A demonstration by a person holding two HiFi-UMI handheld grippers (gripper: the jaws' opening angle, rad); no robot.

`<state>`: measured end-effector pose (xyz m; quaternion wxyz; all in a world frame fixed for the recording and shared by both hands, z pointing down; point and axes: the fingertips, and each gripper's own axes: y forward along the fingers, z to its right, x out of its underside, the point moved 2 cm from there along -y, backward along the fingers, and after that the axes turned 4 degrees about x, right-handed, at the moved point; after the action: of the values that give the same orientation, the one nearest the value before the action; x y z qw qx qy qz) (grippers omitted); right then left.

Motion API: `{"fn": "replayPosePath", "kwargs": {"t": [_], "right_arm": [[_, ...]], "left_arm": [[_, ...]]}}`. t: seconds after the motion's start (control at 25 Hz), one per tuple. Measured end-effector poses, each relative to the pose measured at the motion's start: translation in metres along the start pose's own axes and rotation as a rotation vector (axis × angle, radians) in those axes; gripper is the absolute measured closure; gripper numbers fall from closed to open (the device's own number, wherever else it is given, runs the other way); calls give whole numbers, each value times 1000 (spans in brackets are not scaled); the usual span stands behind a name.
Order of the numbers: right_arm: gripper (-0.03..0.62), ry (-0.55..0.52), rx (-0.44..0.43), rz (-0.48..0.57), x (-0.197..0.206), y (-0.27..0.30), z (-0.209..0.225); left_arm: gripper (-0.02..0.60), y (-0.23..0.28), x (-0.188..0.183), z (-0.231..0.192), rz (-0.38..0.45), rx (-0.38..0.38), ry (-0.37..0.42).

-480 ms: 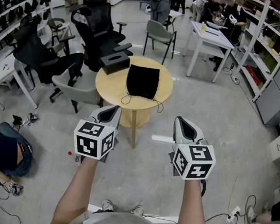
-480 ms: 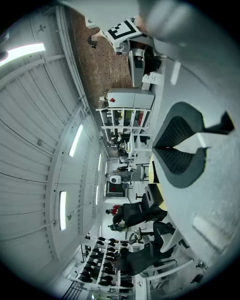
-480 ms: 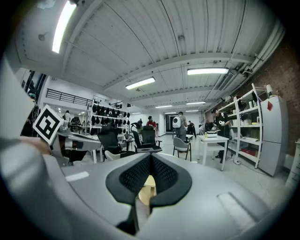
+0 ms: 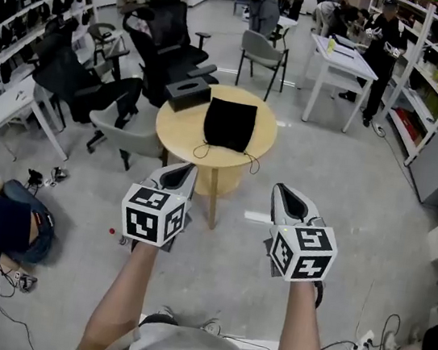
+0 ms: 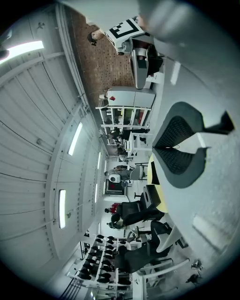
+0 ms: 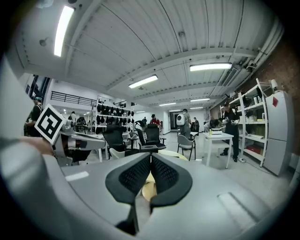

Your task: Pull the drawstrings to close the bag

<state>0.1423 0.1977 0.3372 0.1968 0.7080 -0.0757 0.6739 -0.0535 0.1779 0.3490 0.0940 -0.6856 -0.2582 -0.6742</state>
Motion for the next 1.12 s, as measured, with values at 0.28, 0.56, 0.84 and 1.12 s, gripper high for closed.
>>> {"fn": "replayPosePath", "kwargs": {"t": [0.28,0.56,0.84,1.12], "right_arm": [[565,4,-33,-10,6,4,3],[511,-11,-59,-28,11,27,4],[487,-36,-80,-46,11,73,8],[464,-47,-77,-68,5,136,24]], "left_arm": [[549,6,2,5,0,-13,-8],[512,23,6,-4,3,-4,-36],[488,57,6,-34,5,-12,-49],[468,114,-7,-74,-7,5,-55]]}}
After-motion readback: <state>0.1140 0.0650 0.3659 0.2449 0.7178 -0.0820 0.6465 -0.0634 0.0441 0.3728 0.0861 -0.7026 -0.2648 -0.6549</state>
